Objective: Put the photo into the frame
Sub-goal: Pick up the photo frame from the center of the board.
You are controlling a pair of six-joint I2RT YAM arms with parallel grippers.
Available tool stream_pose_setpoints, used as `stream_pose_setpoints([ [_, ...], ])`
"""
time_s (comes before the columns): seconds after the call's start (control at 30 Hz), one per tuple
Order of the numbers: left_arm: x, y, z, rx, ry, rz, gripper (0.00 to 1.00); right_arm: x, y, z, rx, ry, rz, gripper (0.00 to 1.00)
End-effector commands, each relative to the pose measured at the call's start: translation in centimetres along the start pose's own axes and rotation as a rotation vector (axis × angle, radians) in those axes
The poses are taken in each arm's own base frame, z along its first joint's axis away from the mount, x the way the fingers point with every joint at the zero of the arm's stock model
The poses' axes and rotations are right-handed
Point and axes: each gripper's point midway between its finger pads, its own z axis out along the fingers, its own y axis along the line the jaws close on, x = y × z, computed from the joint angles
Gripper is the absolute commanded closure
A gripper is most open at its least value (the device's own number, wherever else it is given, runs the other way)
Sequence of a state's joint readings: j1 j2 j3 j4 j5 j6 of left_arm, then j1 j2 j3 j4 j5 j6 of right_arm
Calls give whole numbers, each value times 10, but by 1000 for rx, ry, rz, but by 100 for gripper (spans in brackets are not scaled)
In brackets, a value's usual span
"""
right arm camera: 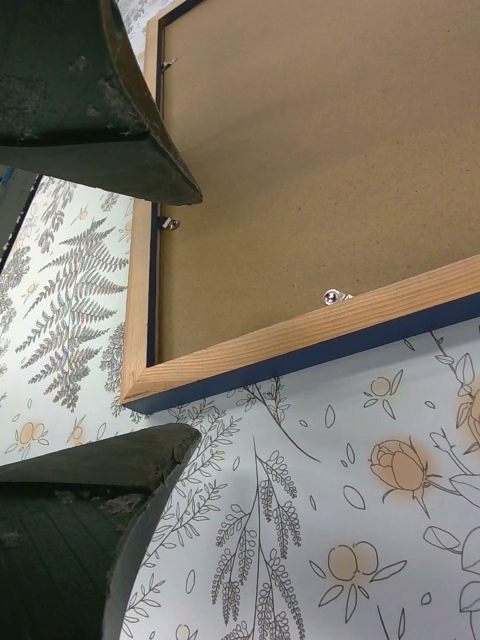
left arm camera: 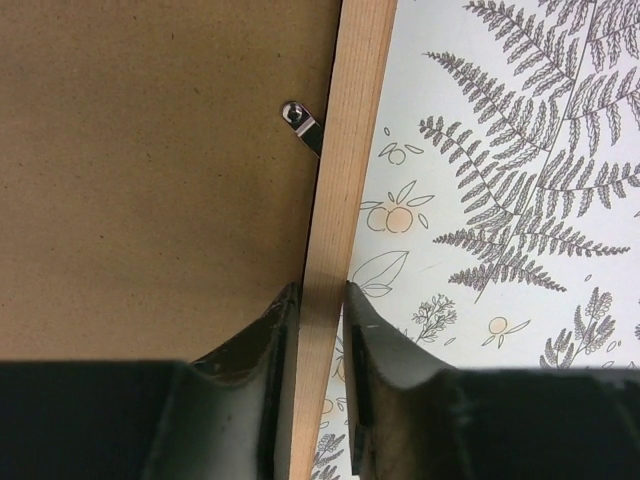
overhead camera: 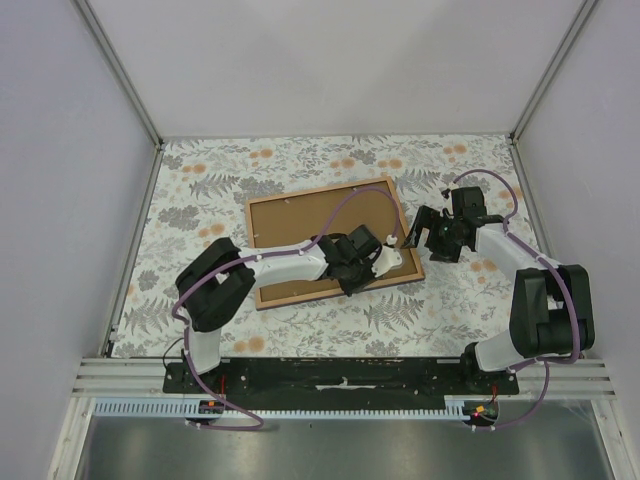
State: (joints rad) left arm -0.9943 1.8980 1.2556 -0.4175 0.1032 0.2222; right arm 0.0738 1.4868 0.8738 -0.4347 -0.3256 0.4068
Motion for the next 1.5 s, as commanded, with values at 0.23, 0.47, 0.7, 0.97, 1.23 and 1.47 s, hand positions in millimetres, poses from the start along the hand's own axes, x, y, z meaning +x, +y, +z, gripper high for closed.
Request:
stream_pose_setpoints([
  [0.23, -14, 8, -10, -64, -38, 20, 98, -9, 5, 0, -30, -14, -31, 4],
  [0.47, -30, 15, -41, -126, -139, 27, 98, -8, 3, 11, -39, 3, -30, 3],
  [0.7, -32, 14, -56, -127, -172, 37, 98, -9, 9, 18, -96, 6, -29, 3],
  [0.97, -42, 11, -69, -122, -219, 46, 98, 1, 26, 28, -231, 48, 5, 3],
  [1.23, -43, 10, -71, -116, -225, 45, 98, 7, 42, 30, -365, 98, 87, 19],
  [1.47, -51, 11, -82, -128, -268, 34, 98, 9, 46, 26, -434, 121, 132, 44],
])
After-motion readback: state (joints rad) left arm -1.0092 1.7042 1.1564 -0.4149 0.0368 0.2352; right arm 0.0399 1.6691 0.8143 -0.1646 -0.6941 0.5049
